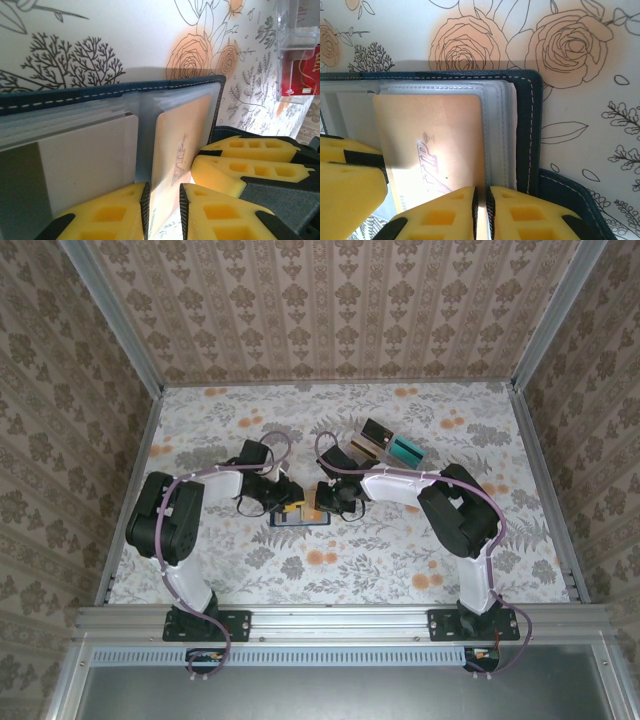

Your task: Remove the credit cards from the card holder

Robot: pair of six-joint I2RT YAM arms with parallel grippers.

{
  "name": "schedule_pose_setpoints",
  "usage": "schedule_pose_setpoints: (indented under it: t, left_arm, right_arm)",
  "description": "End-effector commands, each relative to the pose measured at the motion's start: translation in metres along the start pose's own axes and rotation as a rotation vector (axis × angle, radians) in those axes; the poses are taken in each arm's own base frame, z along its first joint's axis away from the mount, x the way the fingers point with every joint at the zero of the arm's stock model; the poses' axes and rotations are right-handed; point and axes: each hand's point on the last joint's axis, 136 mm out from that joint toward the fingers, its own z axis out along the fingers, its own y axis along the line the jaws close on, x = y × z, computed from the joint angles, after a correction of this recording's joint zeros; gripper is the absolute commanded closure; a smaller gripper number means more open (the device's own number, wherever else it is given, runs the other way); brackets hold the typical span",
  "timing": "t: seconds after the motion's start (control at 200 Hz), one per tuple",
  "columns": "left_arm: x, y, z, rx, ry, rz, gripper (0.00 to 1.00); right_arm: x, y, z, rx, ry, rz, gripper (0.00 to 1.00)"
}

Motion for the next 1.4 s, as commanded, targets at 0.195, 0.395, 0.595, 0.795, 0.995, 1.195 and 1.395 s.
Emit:
schedule_pose_setpoints:
  t: [0.195,0.395,0.595,0.795,0.995,1.195,1.395]
  left_arm:
    - [0.005,-0.017,-0.005,0.105,0.009,0.059,0.85]
    - [0.004,-0.012,-0.008,0.095,-0.001,0.054,0.97]
    - [0.004,-0.002,-0.014,0.065,-0.014,0.042,1.00]
    - [0.003,0.010,-0.026,0.042,-0.030,0.023,1.00]
    - [0.005,0.015,-0.030,0.037,-0.034,0.018,1.00]
    - [0.006,0.019,-0.029,0.025,-0.030,0.011,1.00]
    - [0.005,0.022,-0.028,0.012,-0.030,0.001,1.00]
  right_arm:
    - [0.018,-0.026,0.017,0.085,0.072,0.029,0.82]
    - [0.018,-0.027,0.017,0.090,0.070,0.029,0.82]
    - [0.017,-0.028,0.016,0.097,0.064,0.030,0.82]
    - [0.014,-0.028,0.012,0.098,0.053,0.031,0.82]
    - [0.003,-0.012,-0.001,0.039,0.017,0.003,0.82]
    - [-0.012,0.024,-0.025,-0.085,-0.031,-0.060,0.81]
    - [-0.002,0.043,-0.020,-0.156,0.010,-0.066,0.81]
